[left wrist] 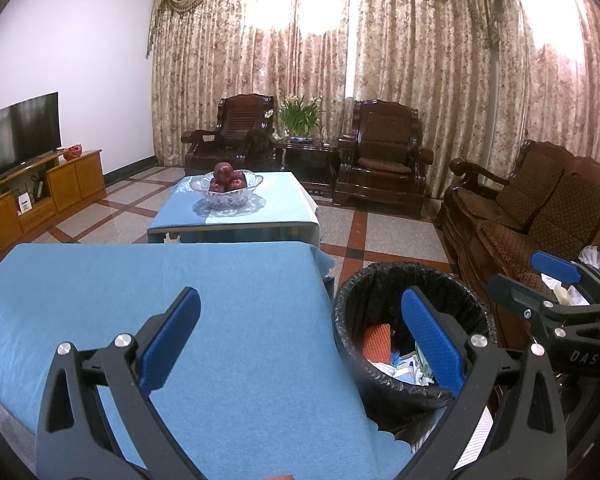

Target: Collect trash

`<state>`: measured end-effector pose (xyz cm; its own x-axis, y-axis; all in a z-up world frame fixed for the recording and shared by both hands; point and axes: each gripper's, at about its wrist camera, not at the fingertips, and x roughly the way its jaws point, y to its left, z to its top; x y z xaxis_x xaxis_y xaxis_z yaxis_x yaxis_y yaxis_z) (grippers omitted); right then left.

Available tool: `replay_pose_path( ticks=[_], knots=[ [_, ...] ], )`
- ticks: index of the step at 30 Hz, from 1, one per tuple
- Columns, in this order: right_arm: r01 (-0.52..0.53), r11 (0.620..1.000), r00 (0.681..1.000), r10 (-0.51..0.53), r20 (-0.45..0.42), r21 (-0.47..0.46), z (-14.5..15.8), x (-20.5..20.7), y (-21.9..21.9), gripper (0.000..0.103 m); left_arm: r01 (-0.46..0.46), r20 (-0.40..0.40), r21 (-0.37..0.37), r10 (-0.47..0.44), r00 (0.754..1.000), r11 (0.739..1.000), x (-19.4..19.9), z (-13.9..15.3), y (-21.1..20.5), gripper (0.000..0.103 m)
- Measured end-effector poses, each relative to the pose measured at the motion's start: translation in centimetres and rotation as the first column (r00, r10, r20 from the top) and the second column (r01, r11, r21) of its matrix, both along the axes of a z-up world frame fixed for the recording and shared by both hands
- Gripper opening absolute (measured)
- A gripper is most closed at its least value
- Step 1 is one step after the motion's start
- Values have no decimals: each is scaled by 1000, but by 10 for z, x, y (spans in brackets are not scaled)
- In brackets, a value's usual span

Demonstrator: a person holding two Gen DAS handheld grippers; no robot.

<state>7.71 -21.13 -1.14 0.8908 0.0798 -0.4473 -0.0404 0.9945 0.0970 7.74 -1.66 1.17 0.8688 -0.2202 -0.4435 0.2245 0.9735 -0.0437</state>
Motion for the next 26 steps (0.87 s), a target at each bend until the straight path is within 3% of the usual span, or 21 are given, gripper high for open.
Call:
replay_pose_path(
  ticks=[26],
  knots=[
    [-1,1000,1000,1,-5,1,0,0,1,97,-3,-14,3,3,1000,1000,-5,-14,11,98]
  ],
)
